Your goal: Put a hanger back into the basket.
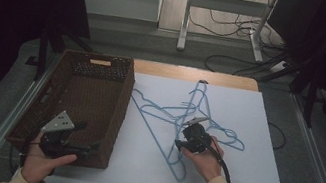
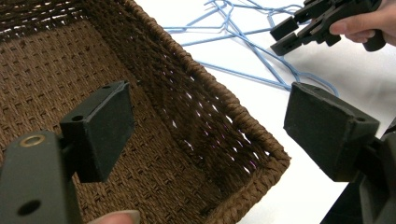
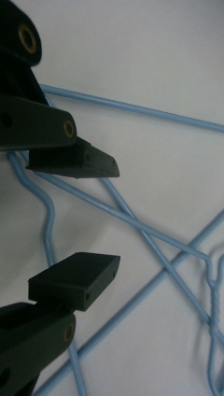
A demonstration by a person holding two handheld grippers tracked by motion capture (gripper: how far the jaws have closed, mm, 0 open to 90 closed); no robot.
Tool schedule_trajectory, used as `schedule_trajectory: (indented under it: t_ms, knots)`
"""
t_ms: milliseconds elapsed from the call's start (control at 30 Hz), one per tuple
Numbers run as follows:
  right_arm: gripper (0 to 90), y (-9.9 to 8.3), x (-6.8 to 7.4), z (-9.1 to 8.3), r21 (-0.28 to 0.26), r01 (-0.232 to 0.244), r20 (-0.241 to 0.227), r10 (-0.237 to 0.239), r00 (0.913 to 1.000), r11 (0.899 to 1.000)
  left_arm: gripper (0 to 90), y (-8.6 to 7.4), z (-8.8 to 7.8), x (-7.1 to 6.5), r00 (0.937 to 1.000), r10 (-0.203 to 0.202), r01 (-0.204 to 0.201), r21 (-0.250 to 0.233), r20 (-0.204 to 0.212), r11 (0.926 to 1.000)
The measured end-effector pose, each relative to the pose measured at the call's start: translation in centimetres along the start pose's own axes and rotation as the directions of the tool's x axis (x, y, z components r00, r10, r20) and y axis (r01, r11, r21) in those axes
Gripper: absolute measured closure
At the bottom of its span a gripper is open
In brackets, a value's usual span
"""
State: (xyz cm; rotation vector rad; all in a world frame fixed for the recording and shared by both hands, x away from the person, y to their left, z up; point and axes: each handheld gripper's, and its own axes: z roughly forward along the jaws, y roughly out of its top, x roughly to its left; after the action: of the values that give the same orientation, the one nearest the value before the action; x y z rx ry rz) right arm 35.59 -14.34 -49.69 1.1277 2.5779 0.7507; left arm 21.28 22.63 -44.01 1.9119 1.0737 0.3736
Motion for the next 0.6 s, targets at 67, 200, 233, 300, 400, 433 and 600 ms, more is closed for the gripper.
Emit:
schedule_trajectory:
  t_ms: [67, 200, 233, 300, 400, 433, 600]
  knots:
    - [56.0, -0.11, 0.29, 0.45, 0.031, -0.001, -0.006, 0.001, 1.0, 1.0, 16.5, 0.0, 0.02, -0.02, 1.0, 0.002, -0.002, 0.0, 0.0, 1.0]
    - [64.2, -0.21, 0.42, 1.07, 0.068, 0.0, -0.005, 0.0, 1.0, 0.998, 16.4, 0.0, 0.06, -0.01, 1.0, 0.003, -0.003, 0.001, -0.001, 1.0]
    - [66.4, -0.19, 0.46, 1.14, 0.068, -0.003, -0.001, 0.003, 1.0, 0.998, 16.4, 0.01, 0.07, -0.01, 1.0, 0.003, -0.003, 0.001, -0.001, 1.0]
    - [74.0, -0.11, 0.44, 1.12, 0.072, -0.008, 0.002, 0.008, 1.0, 0.997, 16.4, 0.01, 0.08, -0.01, 1.0, 0.003, -0.003, 0.0, -0.001, 1.0]
    - [76.4, 0.0, 0.31, 1.05, 0.083, -0.054, 0.004, 0.053, 0.9986, 0.995, 16.4, 0.0, 0.07, -0.02, 1.0, 0.005, -0.005, 0.0, -0.002, 1.0]
    - [77.2, 0.02, 0.23, 1.01, 0.086, -0.064, 0.006, 0.063, 0.998, 0.994, 16.4, 0.0, 0.05, -0.03, 1.0, 0.005, -0.005, 0.0, -0.002, 1.0]
    - [81.8, 0.07, -0.18, 0.34, 0.071, -0.087, 0.011, 0.086, 0.9962, 0.994, 16.4, -0.04, -0.03, 0.07, 1.0, 0.003, -0.003, -0.003, -0.005, 1.0]
